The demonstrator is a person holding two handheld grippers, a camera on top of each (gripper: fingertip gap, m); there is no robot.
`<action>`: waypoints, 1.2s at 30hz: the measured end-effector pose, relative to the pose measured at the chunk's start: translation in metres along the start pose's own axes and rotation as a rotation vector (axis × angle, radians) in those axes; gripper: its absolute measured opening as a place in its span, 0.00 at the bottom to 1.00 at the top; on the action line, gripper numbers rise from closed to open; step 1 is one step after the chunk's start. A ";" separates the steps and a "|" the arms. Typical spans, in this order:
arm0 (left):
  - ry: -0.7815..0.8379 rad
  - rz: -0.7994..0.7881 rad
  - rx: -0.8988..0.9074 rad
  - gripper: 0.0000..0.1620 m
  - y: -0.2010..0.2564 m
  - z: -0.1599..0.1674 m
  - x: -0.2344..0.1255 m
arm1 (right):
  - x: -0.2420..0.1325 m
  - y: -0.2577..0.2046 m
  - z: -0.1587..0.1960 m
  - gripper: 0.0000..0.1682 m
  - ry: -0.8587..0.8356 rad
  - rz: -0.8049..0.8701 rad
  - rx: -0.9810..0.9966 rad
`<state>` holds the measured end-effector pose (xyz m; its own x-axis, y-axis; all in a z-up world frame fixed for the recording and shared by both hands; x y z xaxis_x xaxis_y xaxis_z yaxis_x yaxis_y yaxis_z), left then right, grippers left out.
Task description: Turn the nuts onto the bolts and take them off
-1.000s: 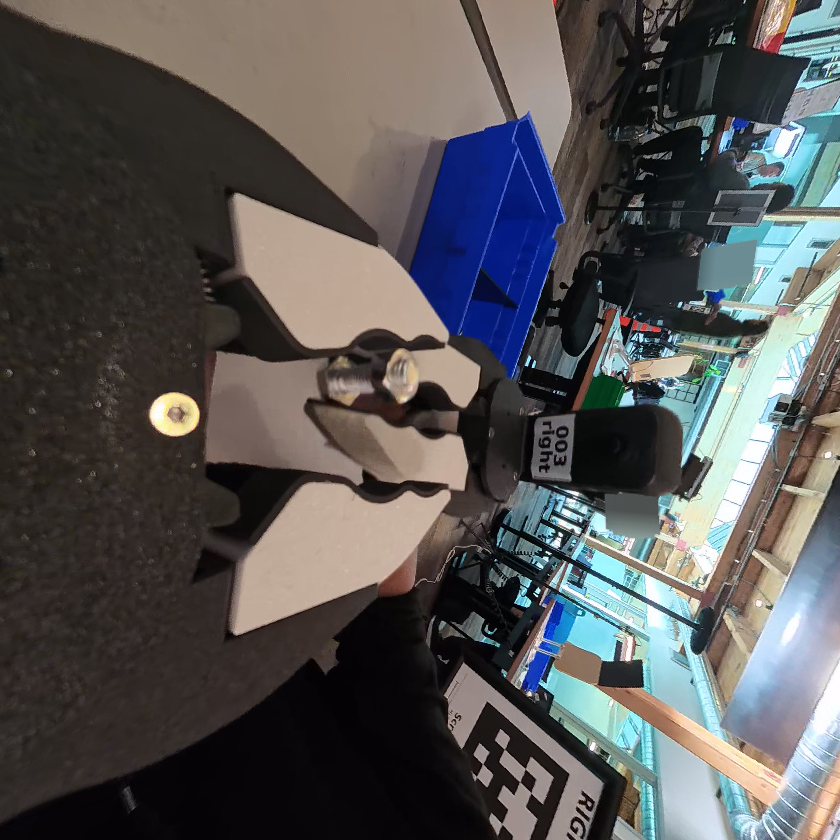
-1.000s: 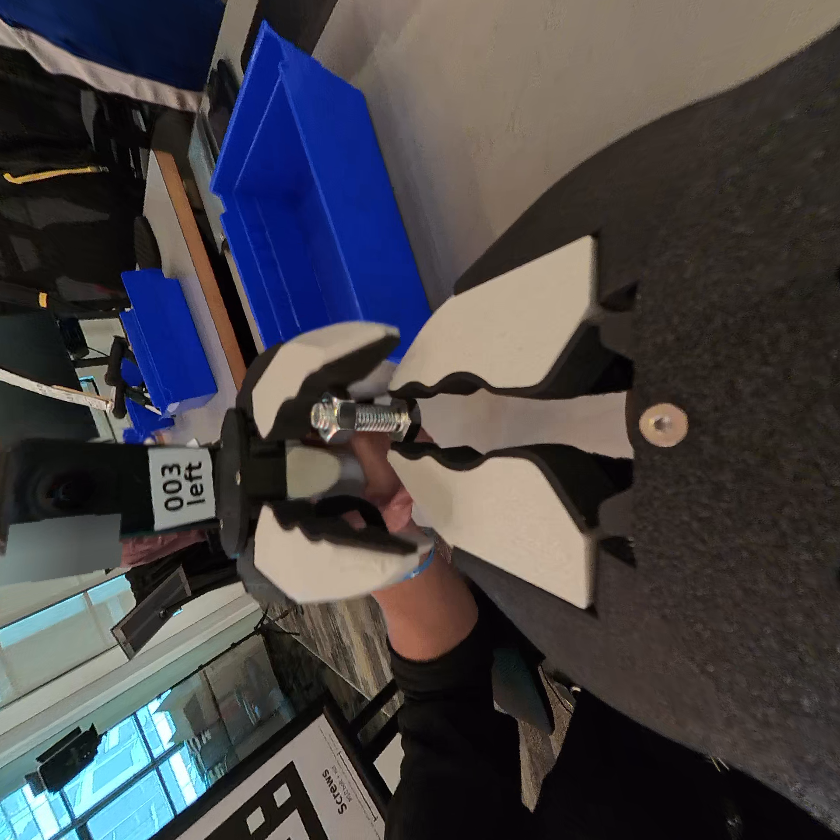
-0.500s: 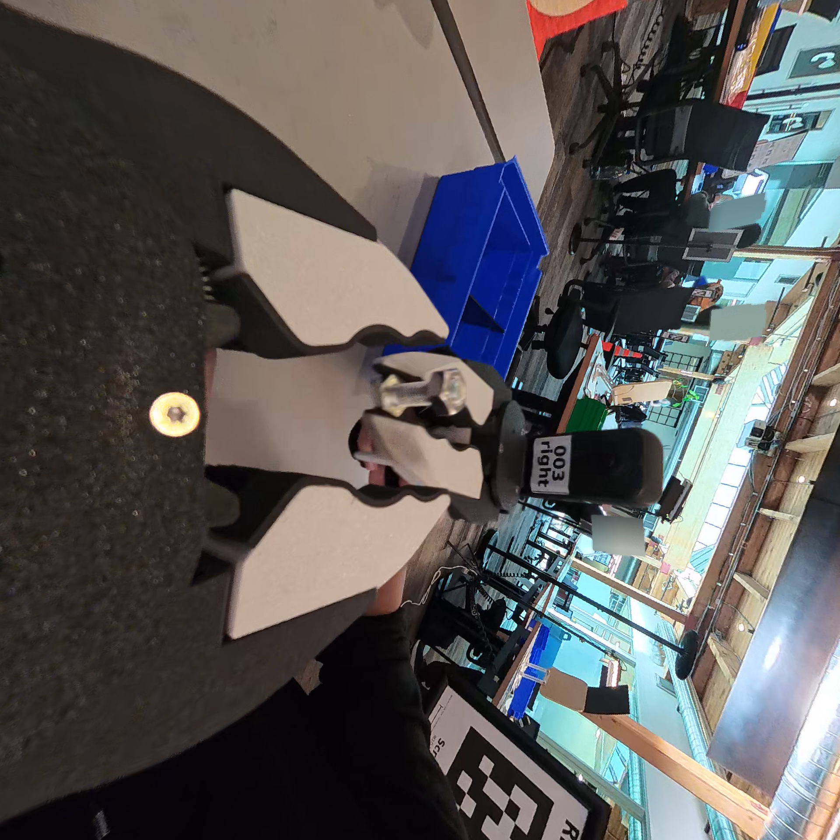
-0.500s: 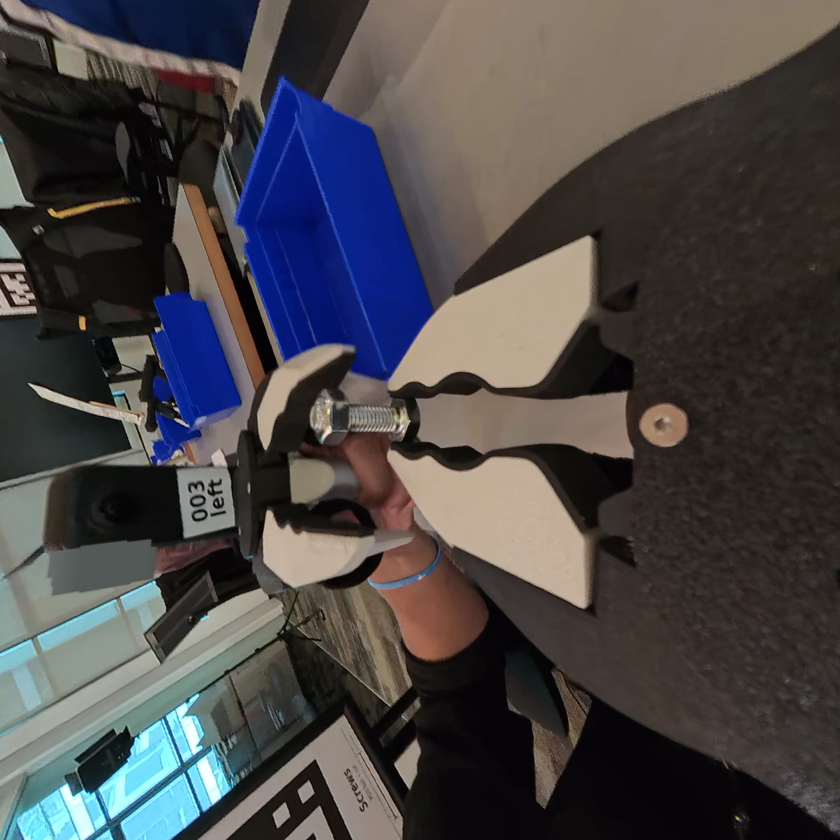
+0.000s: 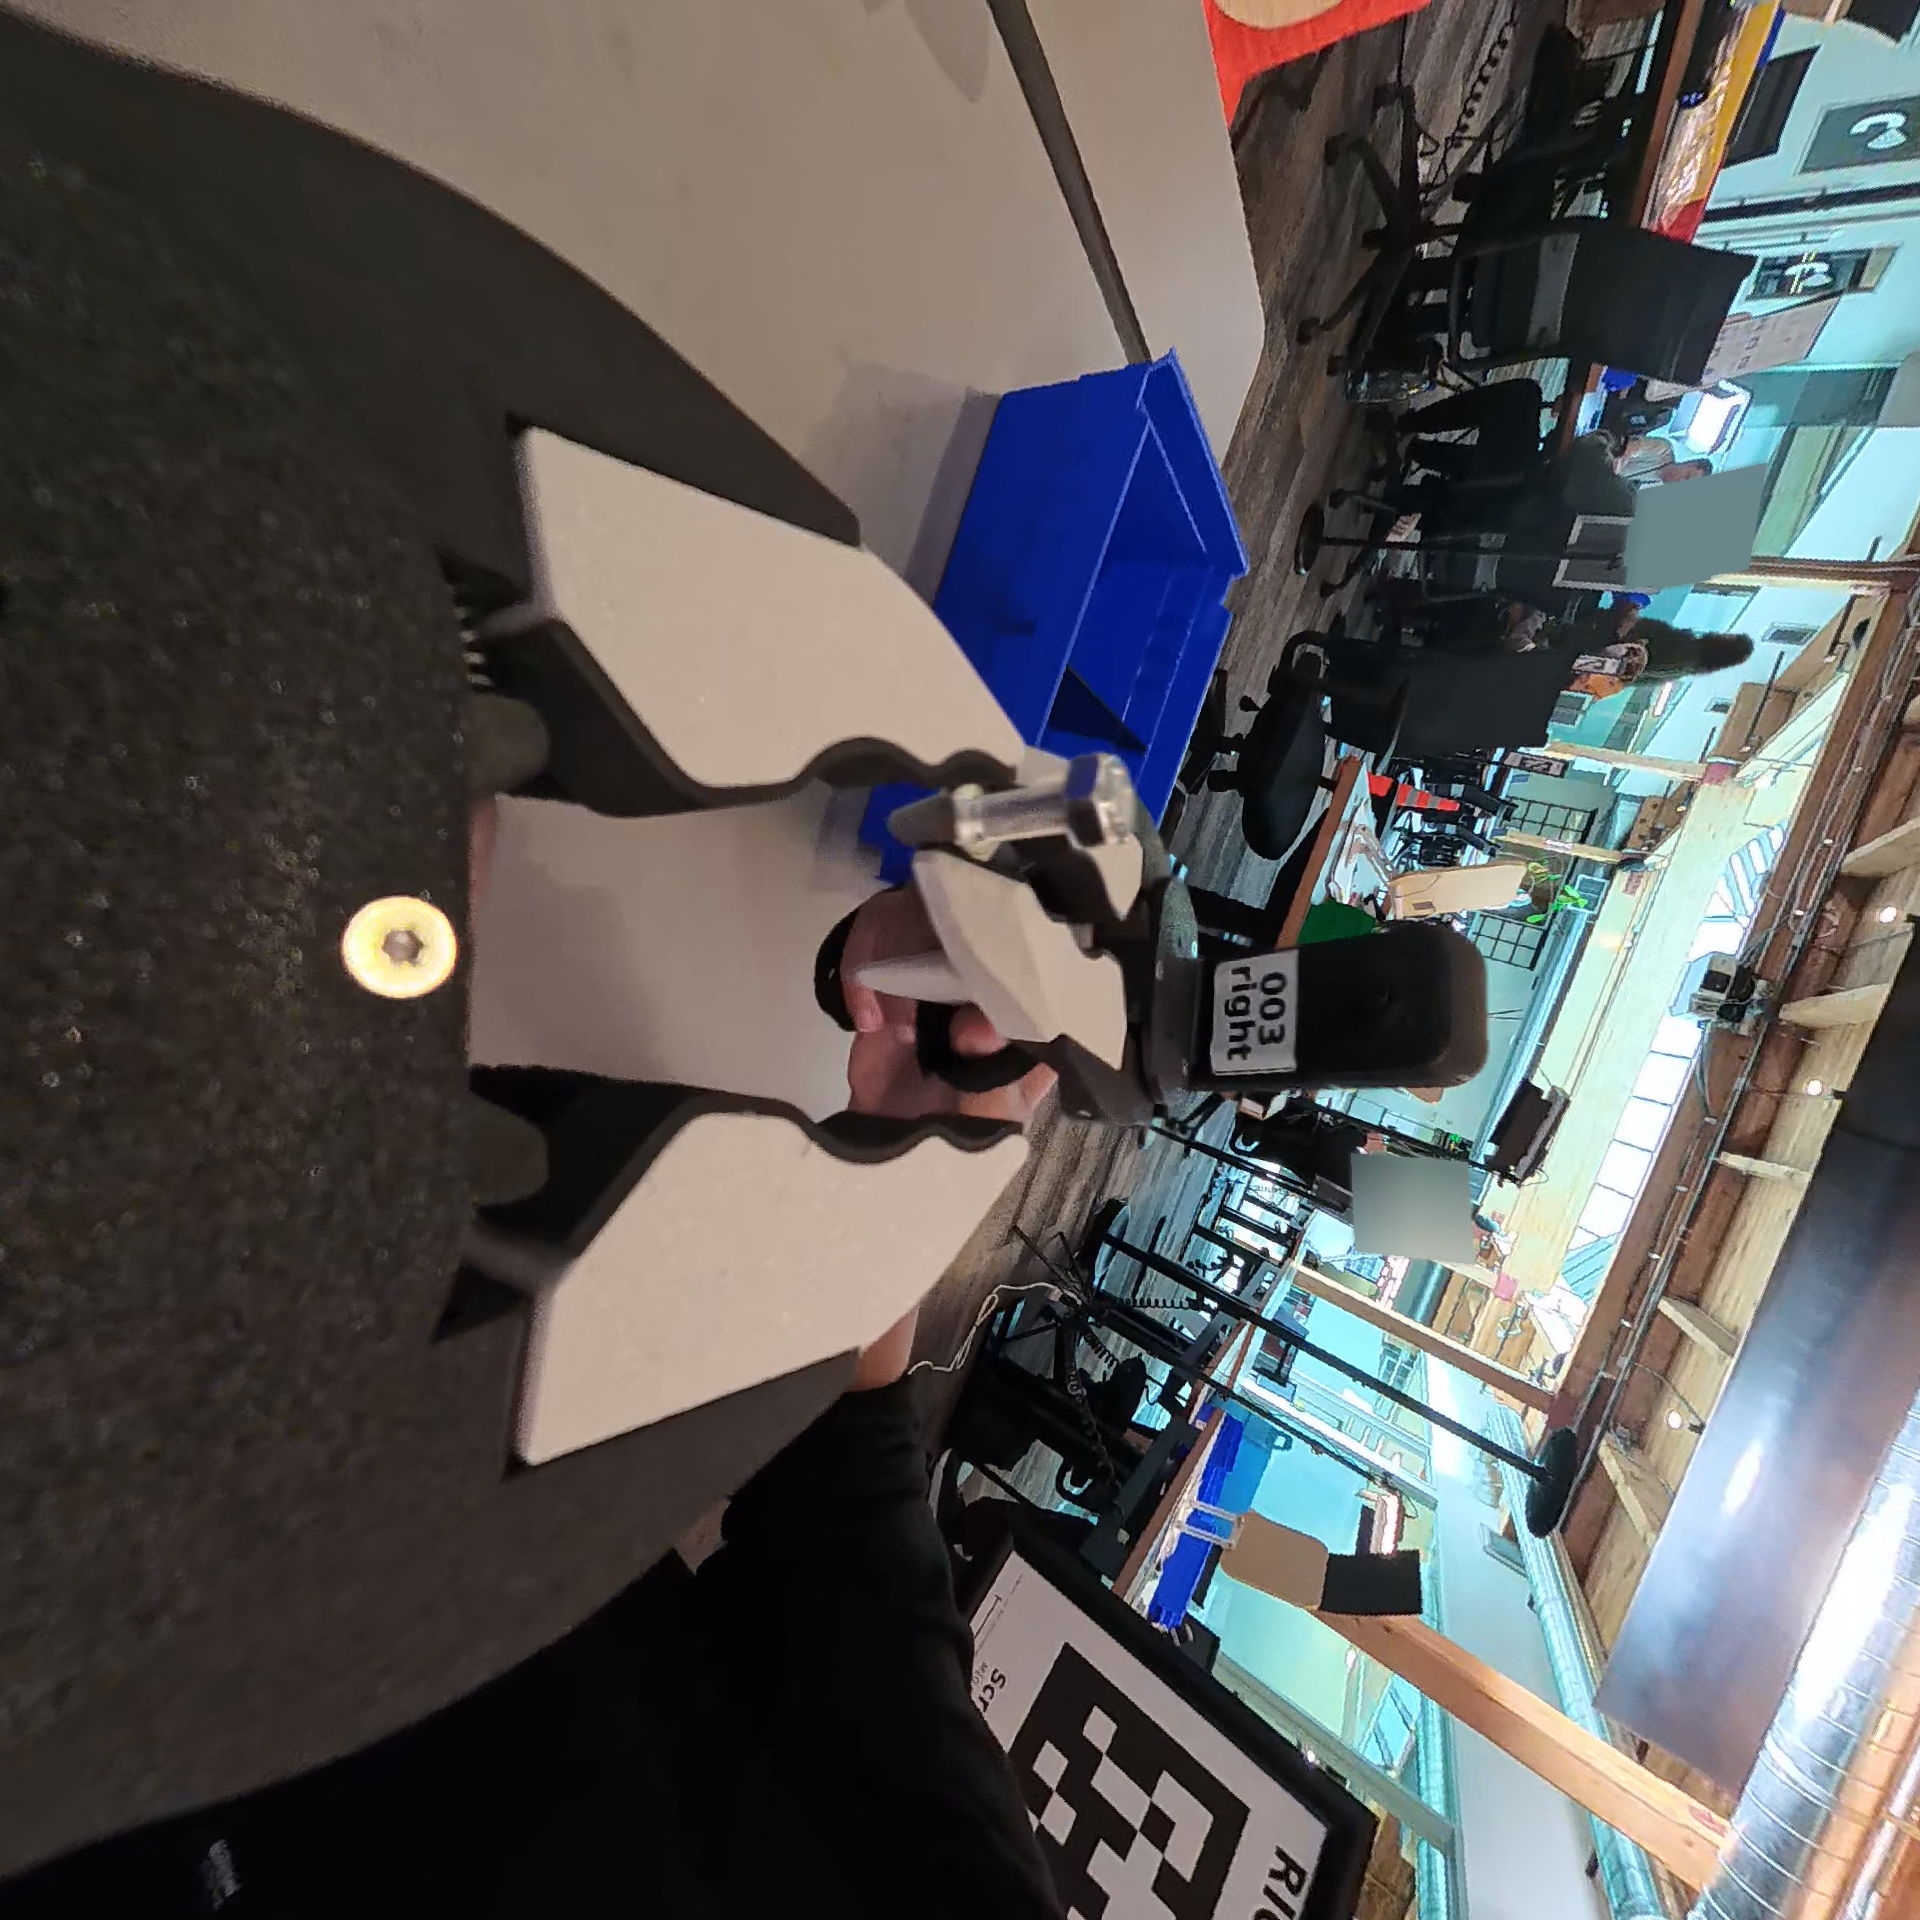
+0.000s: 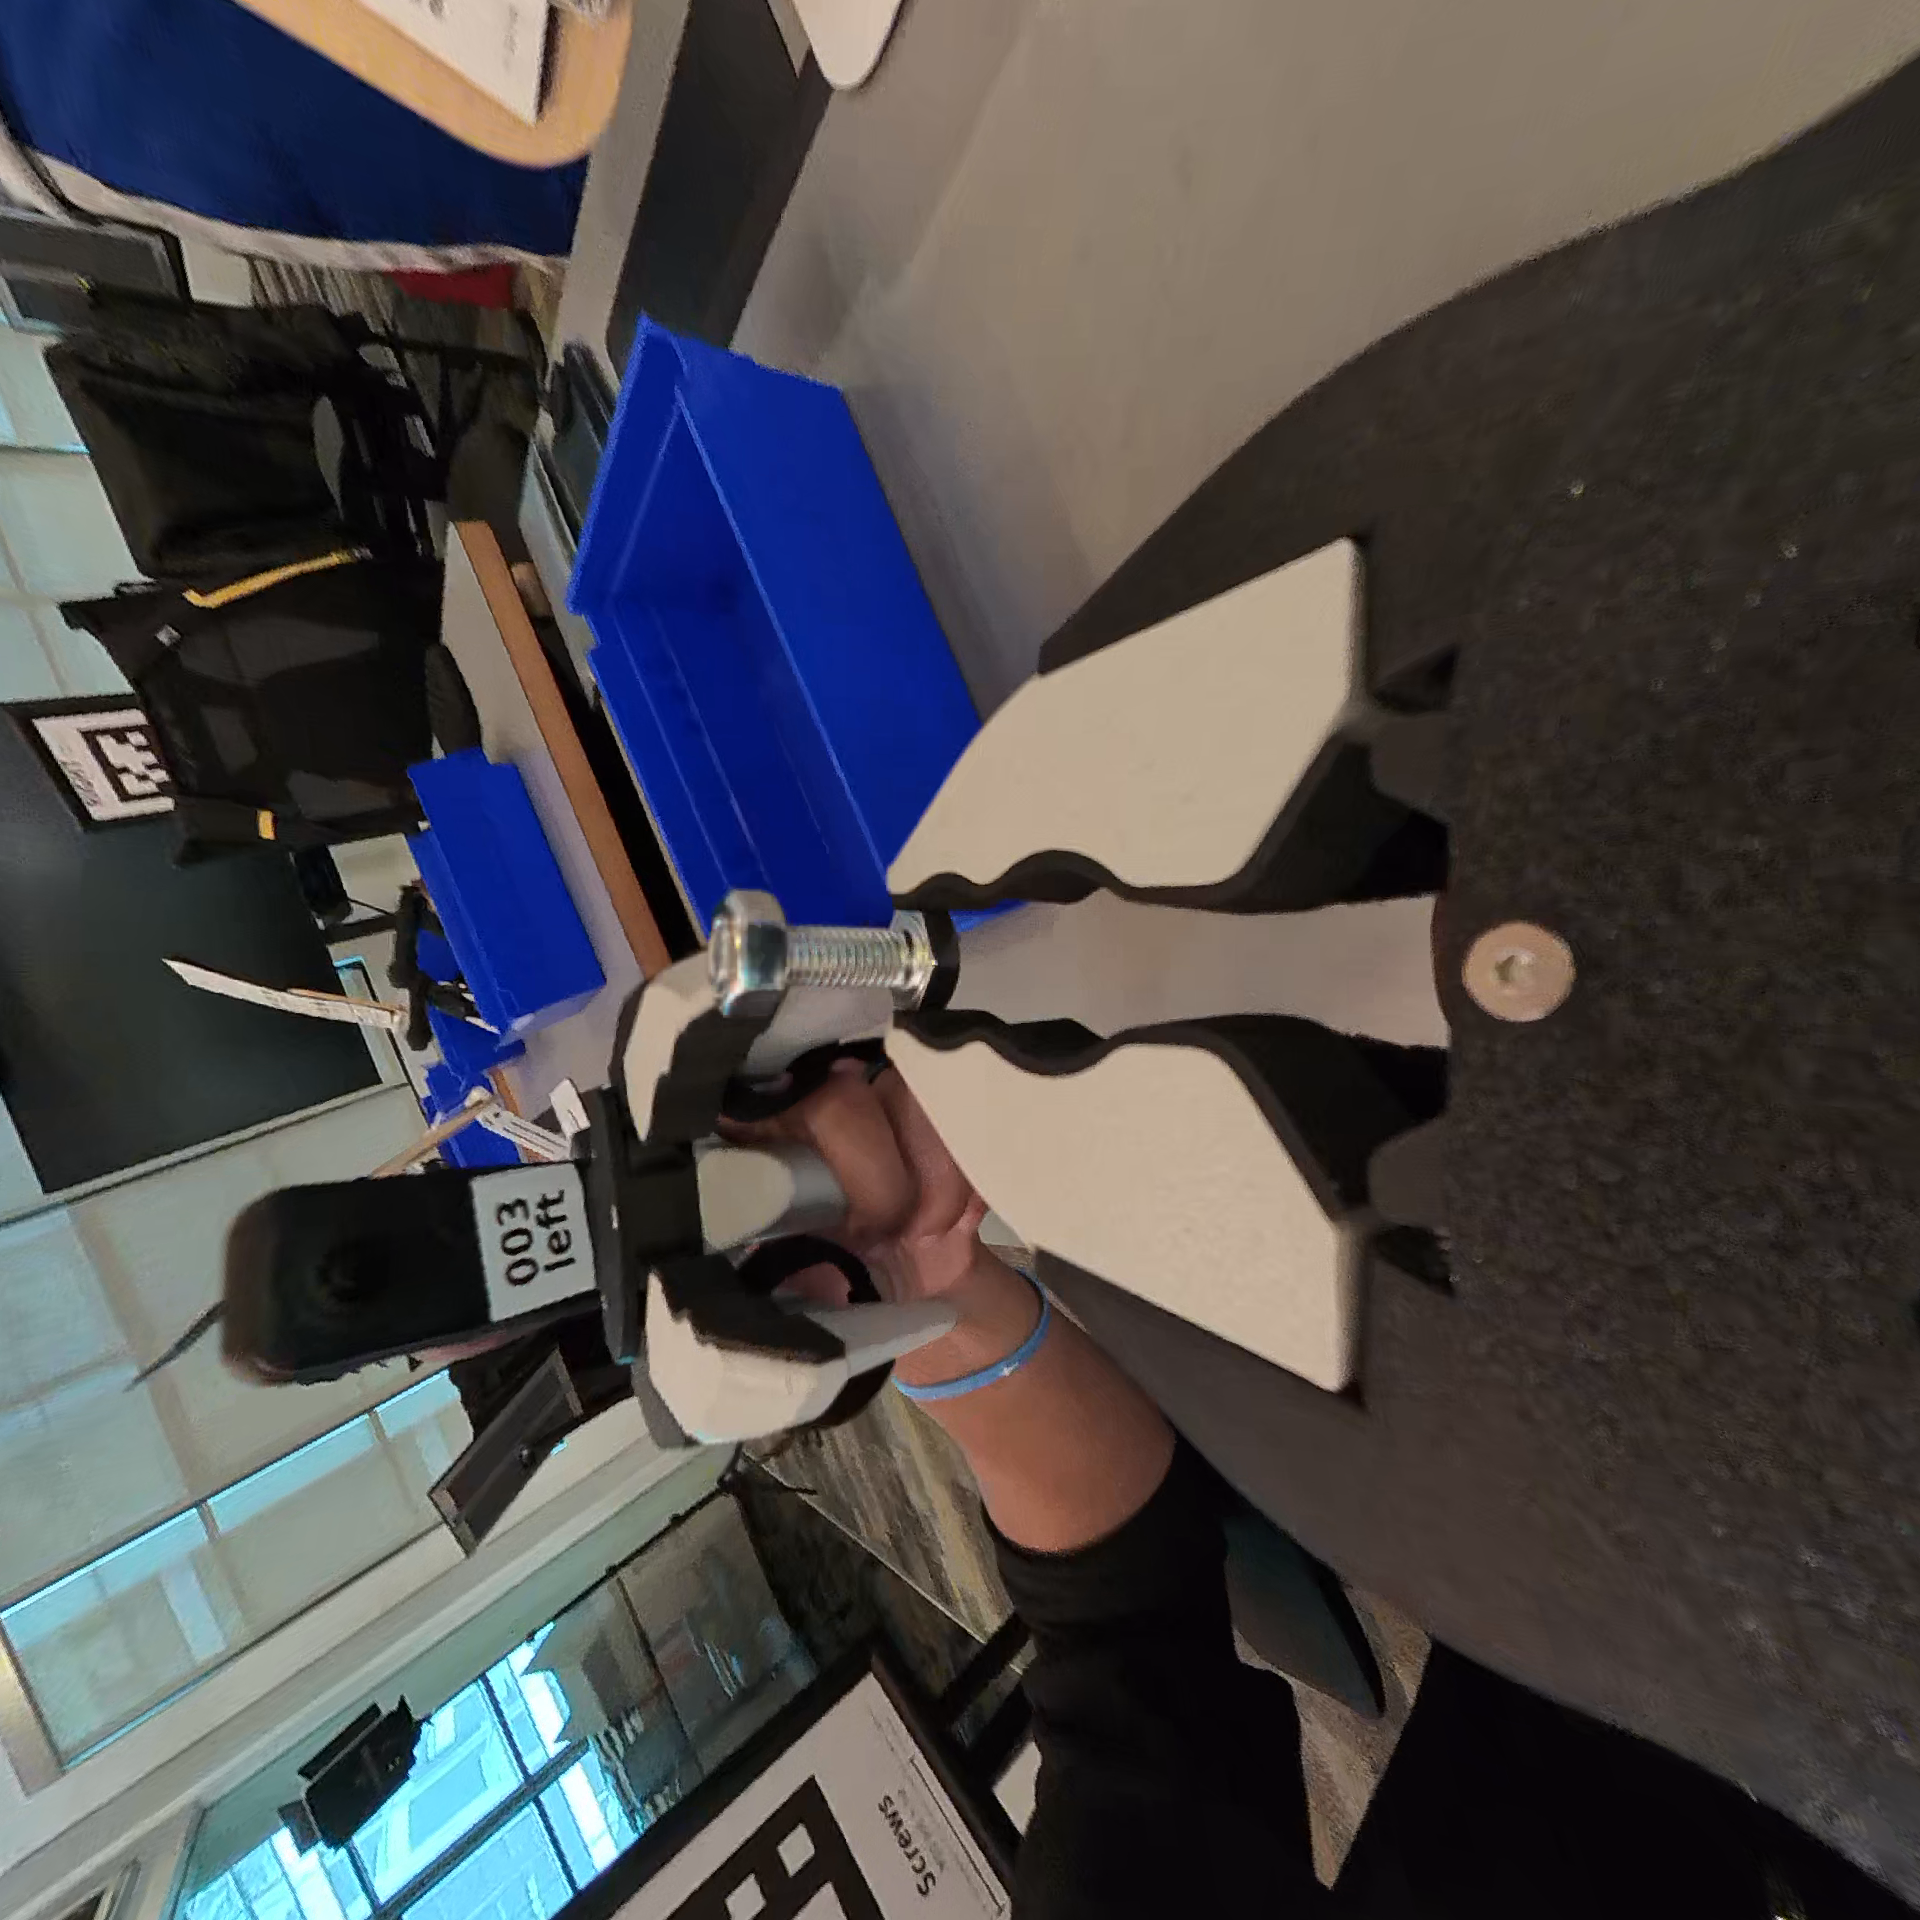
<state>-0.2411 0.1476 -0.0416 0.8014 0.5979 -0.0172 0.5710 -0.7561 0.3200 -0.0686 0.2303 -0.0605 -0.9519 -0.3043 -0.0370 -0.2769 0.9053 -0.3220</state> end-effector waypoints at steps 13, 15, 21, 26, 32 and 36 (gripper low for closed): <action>-0.043 0.016 0.021 0.37 0.006 0.008 0.012 | 0.035 -0.020 0.014 0.11 -0.072 -0.068 -0.043; -0.046 0.000 0.022 0.41 0.007 0.007 0.012 | 0.029 -0.015 0.013 0.11 -0.065 -0.051 -0.035; -0.011 -0.004 0.006 0.39 0.003 0.003 0.005 | 0.007 -0.005 0.004 0.11 -0.023 0.012 -0.035; -0.004 -0.018 0.030 0.39 0.003 0.001 0.003 | 0.001 -0.004 0.001 0.10 -0.001 0.010 -0.037; -0.021 -0.009 0.029 0.39 0.005 0.004 0.007 | 0.033 -0.019 0.014 0.11 -0.050 -0.064 -0.047; -0.026 -0.018 0.036 0.44 0.006 0.004 0.008 | 0.028 -0.012 0.014 0.11 -0.036 -0.039 -0.022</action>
Point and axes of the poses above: each gripper's, where its closed fingertips meet, x out along the fingers, z out of its underside, y = z × x across the jaws, the point moved 10 cm from there along -x, back along the fingers, and after that the axes turned 9 degrees about -z, right-handed, at the moved point
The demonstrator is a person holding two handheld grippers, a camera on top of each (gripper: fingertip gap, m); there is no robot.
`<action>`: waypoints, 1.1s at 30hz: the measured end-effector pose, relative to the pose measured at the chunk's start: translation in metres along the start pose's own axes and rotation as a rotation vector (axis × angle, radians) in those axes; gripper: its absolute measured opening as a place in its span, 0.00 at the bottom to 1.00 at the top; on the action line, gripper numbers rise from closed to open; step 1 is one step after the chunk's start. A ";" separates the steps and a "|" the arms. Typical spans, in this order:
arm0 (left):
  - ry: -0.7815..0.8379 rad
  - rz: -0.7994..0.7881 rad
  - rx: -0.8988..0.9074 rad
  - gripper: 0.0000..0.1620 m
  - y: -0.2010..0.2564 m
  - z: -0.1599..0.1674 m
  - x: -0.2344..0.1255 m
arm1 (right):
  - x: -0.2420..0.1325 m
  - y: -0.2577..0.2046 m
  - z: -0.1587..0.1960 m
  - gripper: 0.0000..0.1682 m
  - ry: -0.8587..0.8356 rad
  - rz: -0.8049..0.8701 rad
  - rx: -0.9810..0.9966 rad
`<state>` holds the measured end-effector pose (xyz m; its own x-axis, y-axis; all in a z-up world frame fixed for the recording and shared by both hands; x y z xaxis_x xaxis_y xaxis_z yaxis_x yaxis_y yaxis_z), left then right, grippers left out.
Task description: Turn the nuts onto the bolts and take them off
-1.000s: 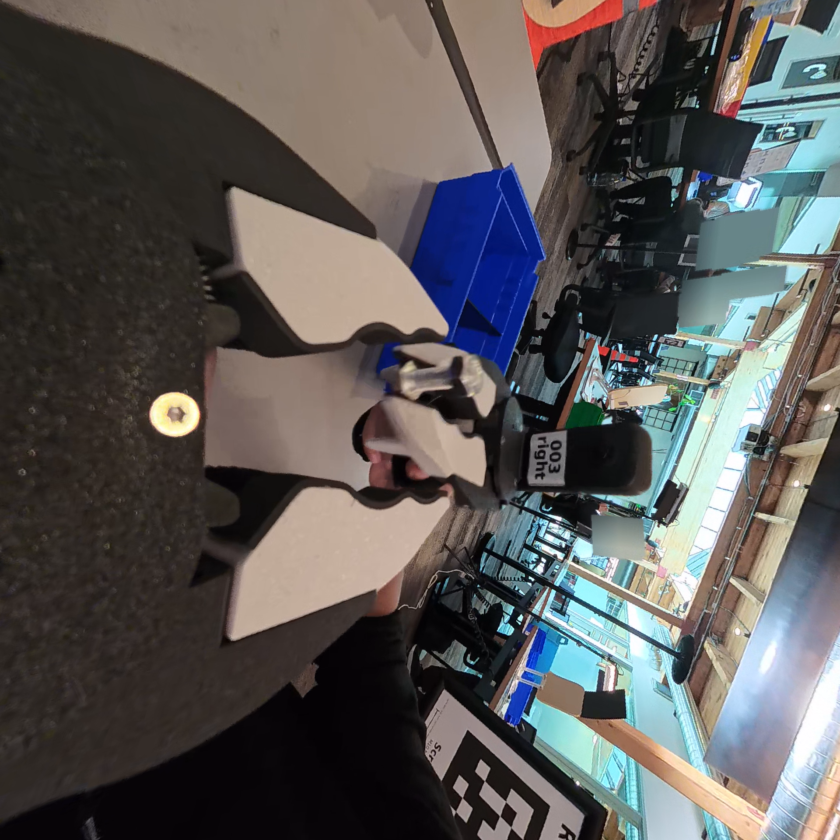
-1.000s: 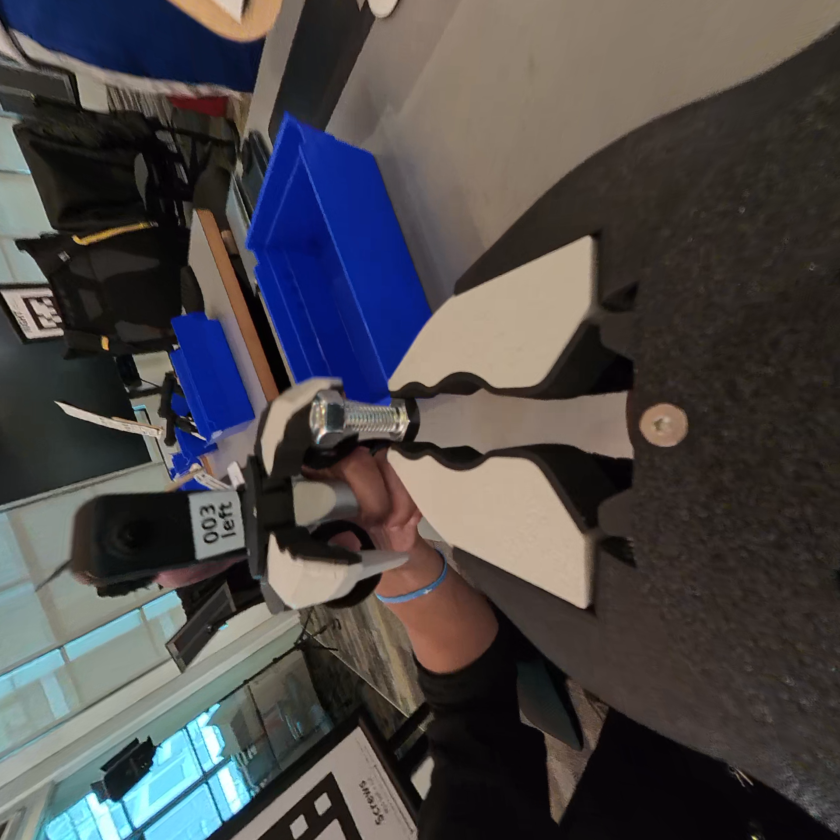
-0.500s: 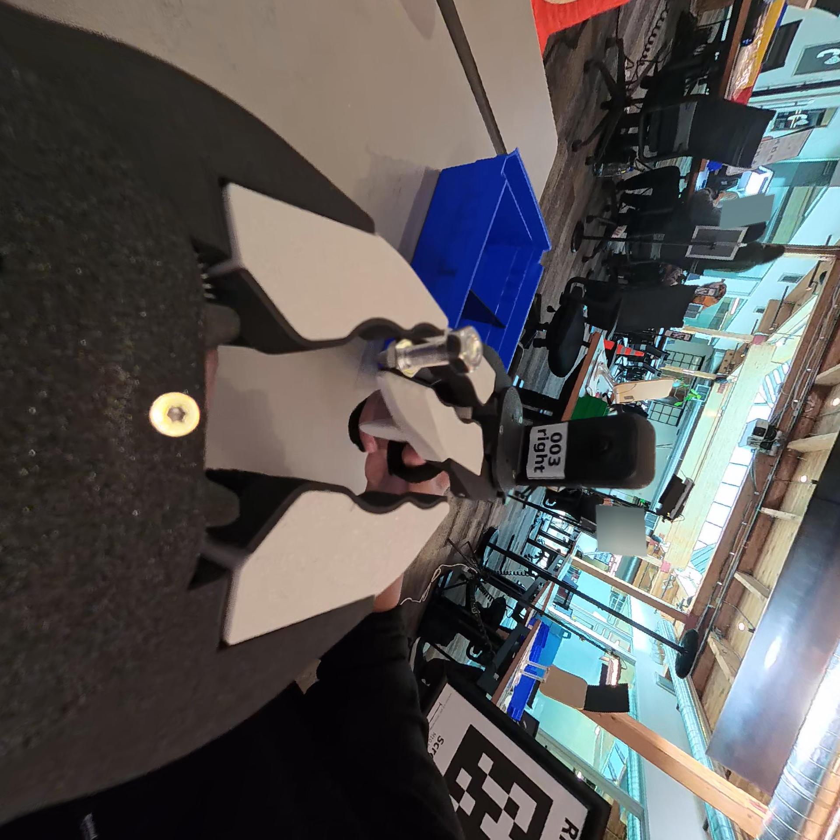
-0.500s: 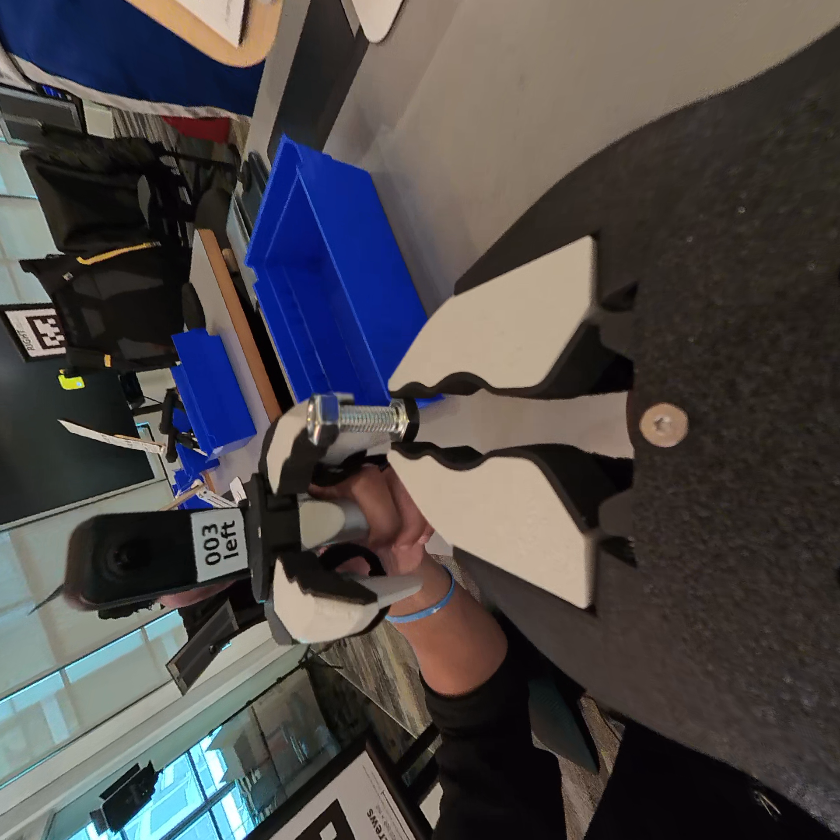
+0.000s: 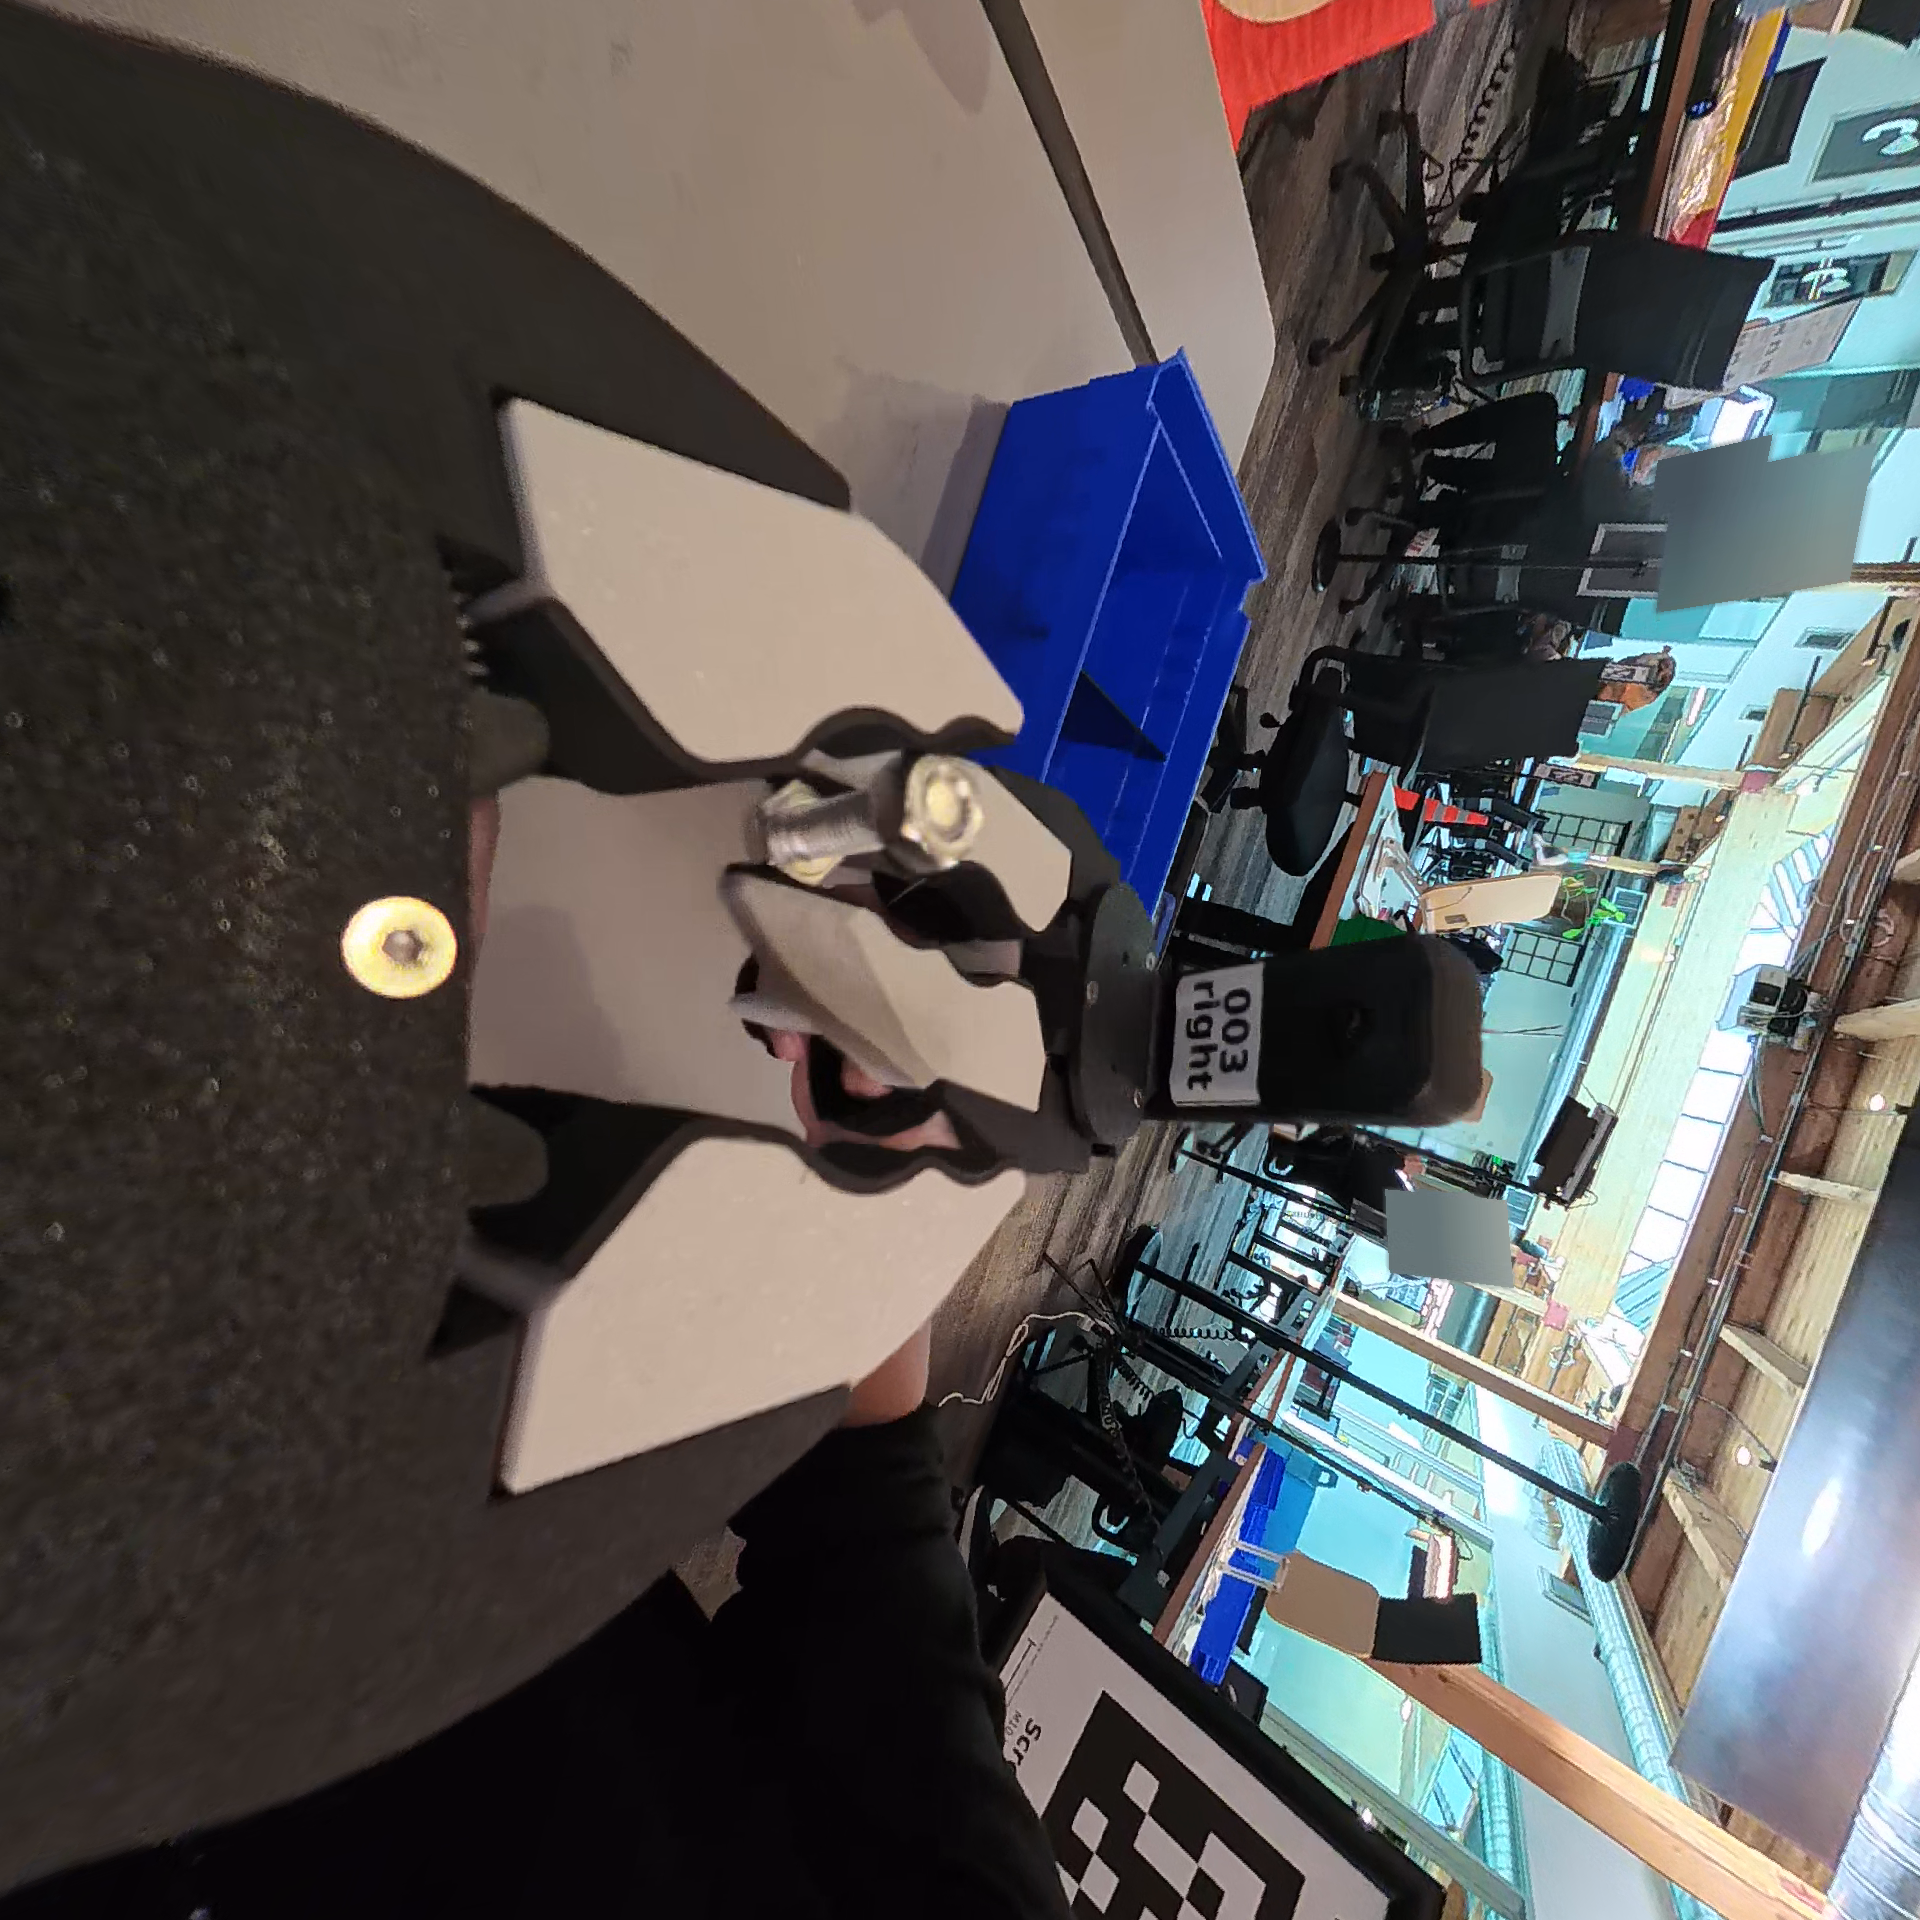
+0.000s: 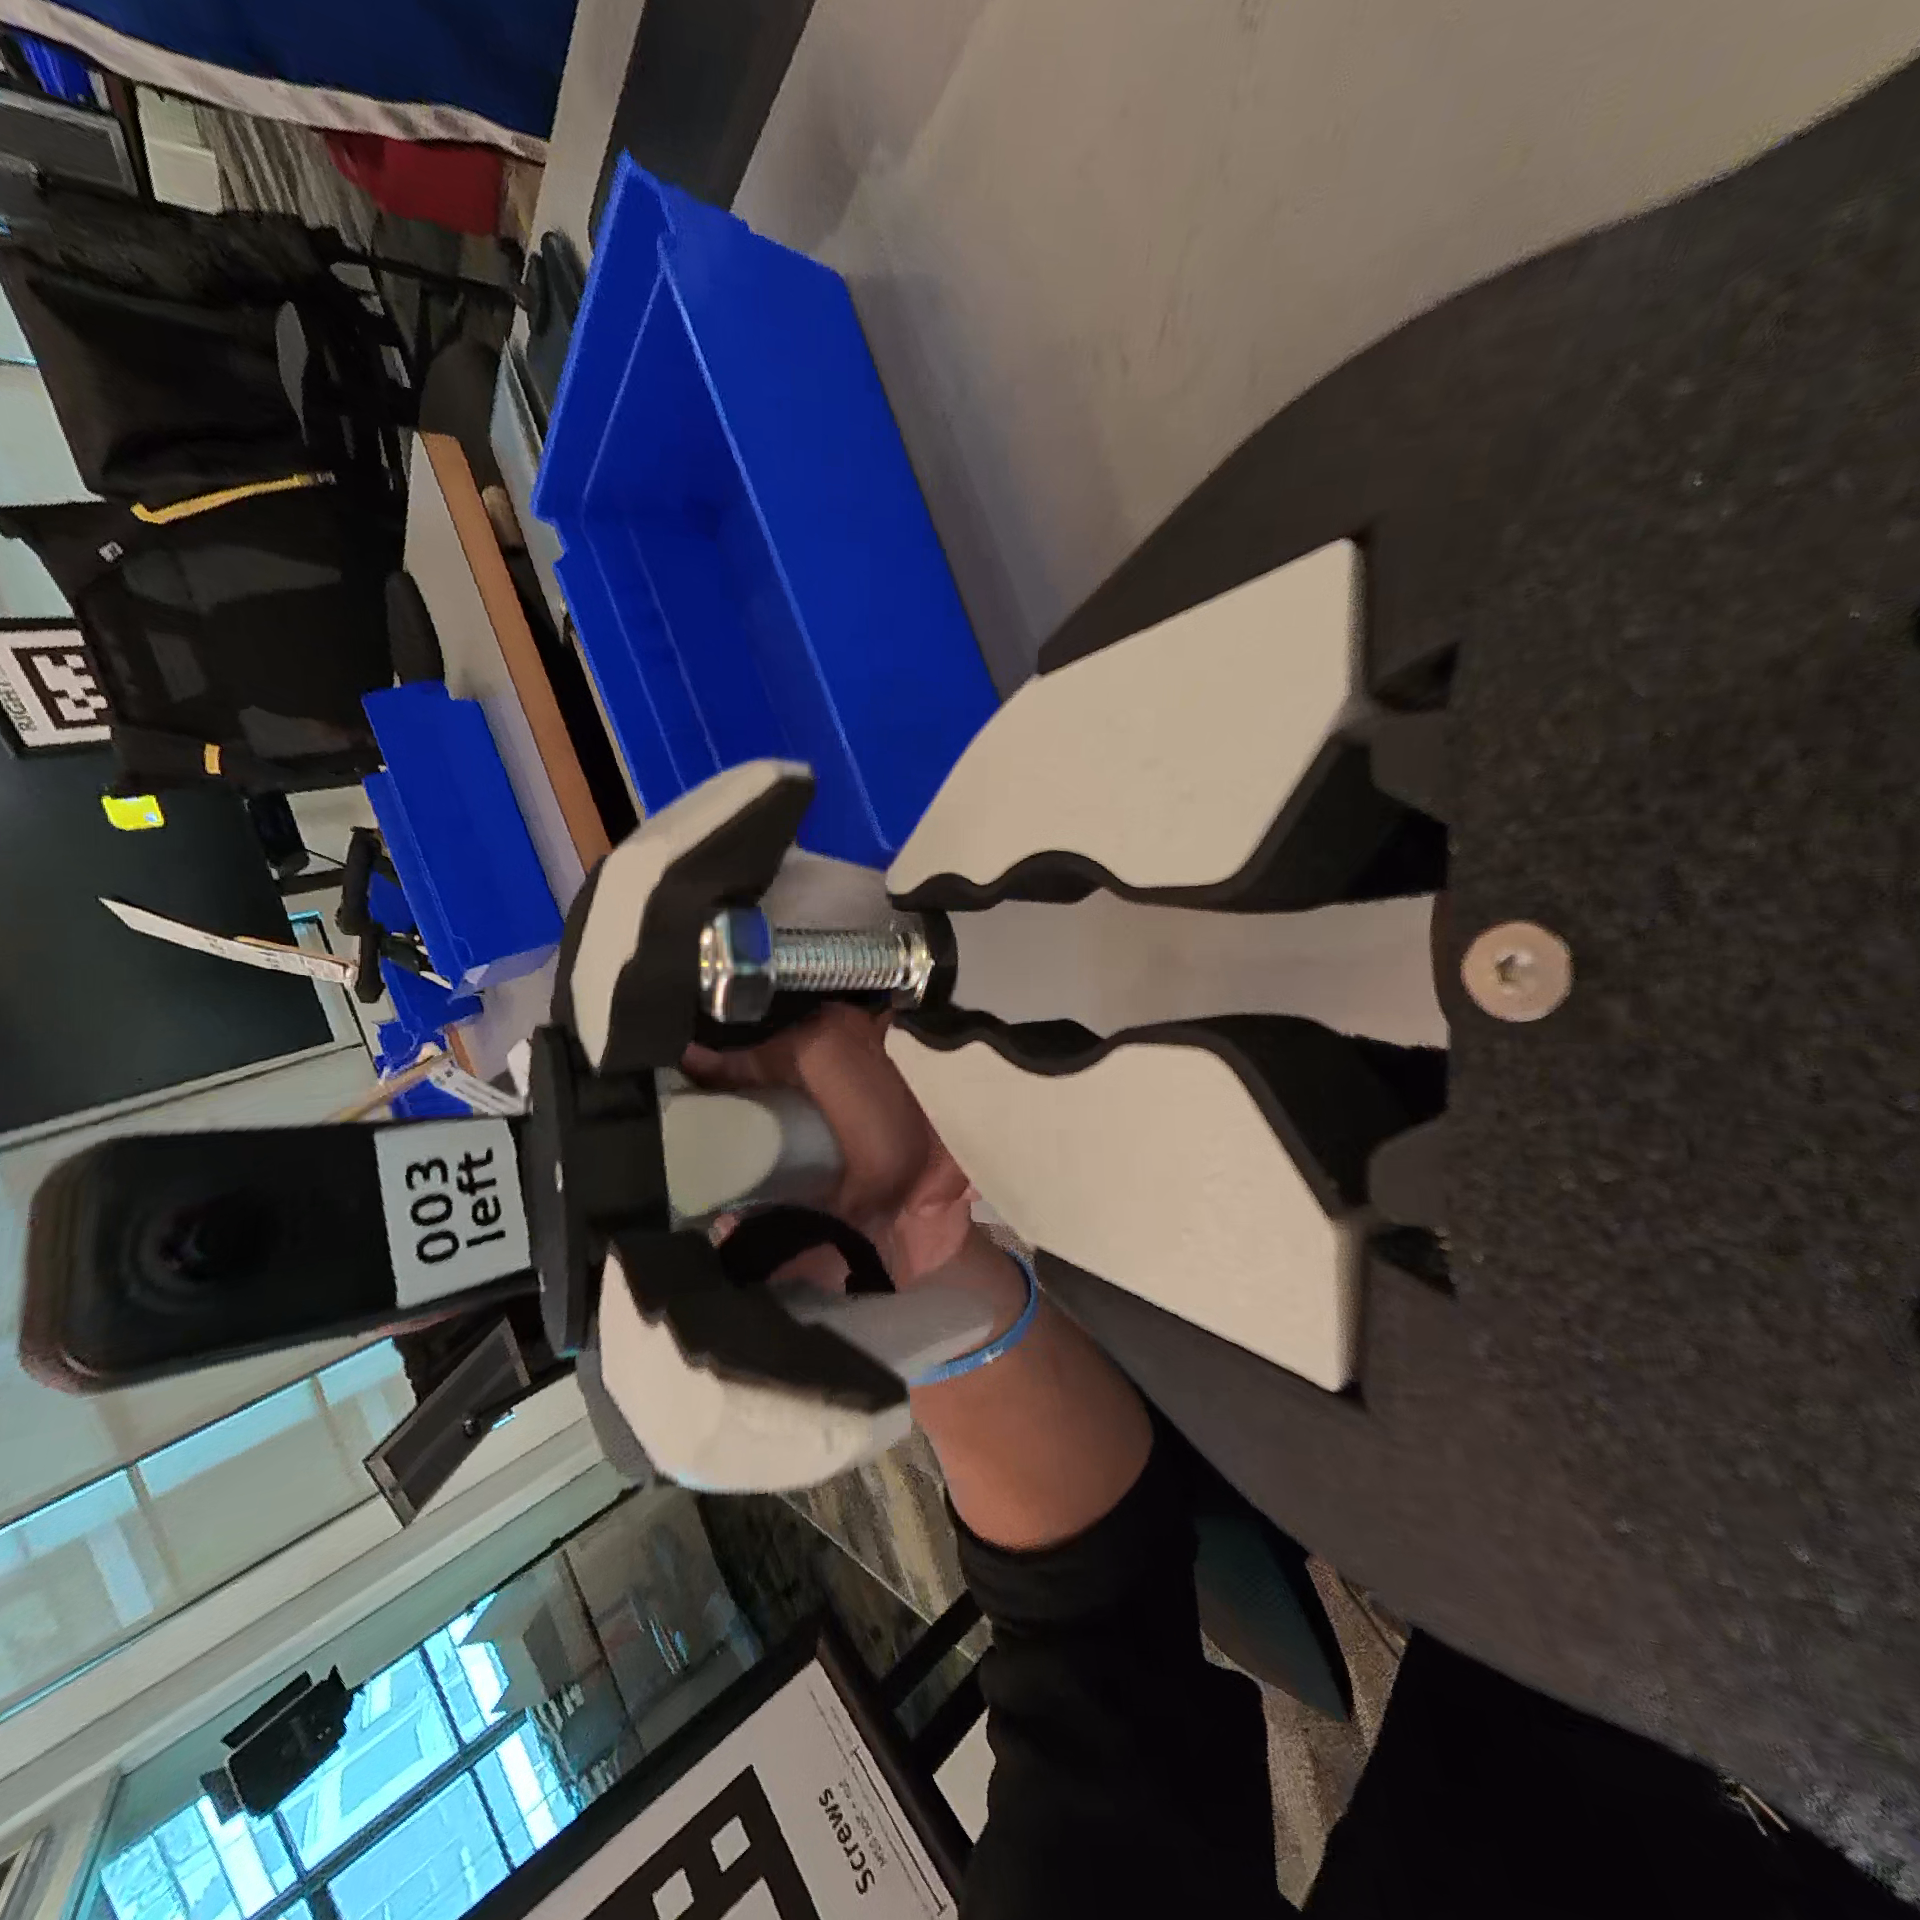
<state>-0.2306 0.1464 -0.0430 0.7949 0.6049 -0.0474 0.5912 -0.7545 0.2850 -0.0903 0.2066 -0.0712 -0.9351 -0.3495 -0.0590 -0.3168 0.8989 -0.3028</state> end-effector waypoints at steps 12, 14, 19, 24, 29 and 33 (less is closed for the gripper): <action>0.031 -0.015 -0.010 0.42 -0.005 -0.005 -0.008 | -0.021 0.004 -0.011 0.11 0.048 0.025 -0.007; 0.020 -0.010 -0.010 0.42 -0.004 -0.004 -0.006 | -0.008 -0.005 -0.008 0.11 0.028 -0.014 -0.018; 0.001 0.008 0.006 0.42 0.001 -0.001 -0.001 | 0.005 -0.006 -0.002 0.11 -0.007 -0.014 -0.010; 0.009 -0.026 0.017 0.47 0.001 -0.005 -0.004 | -0.020 0.010 -0.007 0.10 0.032 0.052 0.015; 0.039 -0.015 0.003 0.42 -0.001 -0.009 -0.010 | -0.033 0.015 -0.011 0.10 0.052 0.077 0.014; 0.030 -0.024 0.007 0.43 -0.002 -0.007 -0.008 | -0.014 0.002 -0.009 0.11 0.016 0.029 -0.012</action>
Point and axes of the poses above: each gripper's, where its closed fingertips meet, x out along the fingers, z out of its underside, y = z × x across the jaws, the point moved 10 cm from there along -x, back along the fingers, and after that the axes turned 9 degrees about -z, right-handed, at the moved point
